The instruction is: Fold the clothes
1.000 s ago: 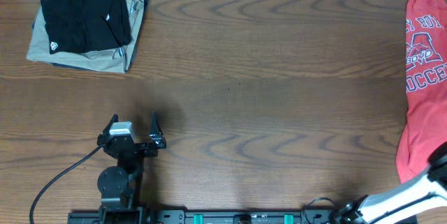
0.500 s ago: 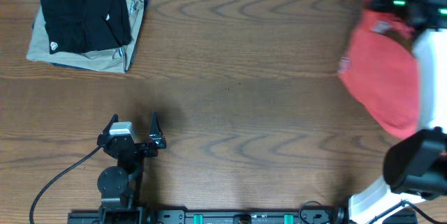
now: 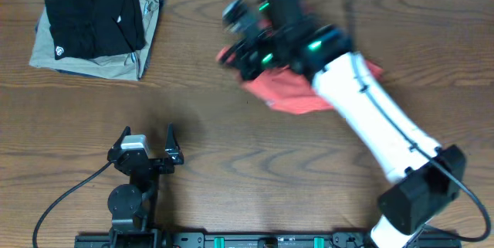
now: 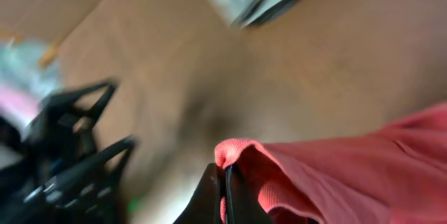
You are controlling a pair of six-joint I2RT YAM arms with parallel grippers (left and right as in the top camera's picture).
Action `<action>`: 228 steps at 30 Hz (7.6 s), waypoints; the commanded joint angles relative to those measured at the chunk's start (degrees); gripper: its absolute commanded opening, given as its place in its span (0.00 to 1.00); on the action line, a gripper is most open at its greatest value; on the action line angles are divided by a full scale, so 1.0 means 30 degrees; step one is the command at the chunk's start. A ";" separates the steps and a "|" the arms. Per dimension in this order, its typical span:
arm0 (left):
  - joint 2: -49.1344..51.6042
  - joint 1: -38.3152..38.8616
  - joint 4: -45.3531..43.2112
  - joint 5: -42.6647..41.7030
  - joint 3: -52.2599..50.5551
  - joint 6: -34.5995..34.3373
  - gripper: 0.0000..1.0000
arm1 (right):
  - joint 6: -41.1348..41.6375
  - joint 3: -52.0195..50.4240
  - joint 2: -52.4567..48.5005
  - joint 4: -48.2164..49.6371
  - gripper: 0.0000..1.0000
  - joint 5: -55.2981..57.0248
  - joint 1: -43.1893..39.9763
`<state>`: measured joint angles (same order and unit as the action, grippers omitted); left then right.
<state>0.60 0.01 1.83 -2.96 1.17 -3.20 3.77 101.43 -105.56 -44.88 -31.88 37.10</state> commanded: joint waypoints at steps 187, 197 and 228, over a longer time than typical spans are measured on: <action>3.0272 1.4112 0.7541 -0.0809 1.6721 -0.0517 0.98 | 0.8633 -0.7737 0.0146 -0.1829 0.99 0.7184 -1.2881; 3.0265 1.4112 0.7300 -0.1661 1.6713 -0.0503 0.67 | 0.8633 -0.7737 0.0146 -0.1829 0.99 0.7184 -1.2866; 2.7532 1.4047 0.8160 -0.1778 1.7464 -0.0517 0.06 | 0.8131 -0.7745 0.0146 -0.2463 0.99 0.7184 -1.2866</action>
<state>88.79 42.17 25.52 -8.45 50.37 -4.64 29.06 78.15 -105.01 -52.03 -10.50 -1.21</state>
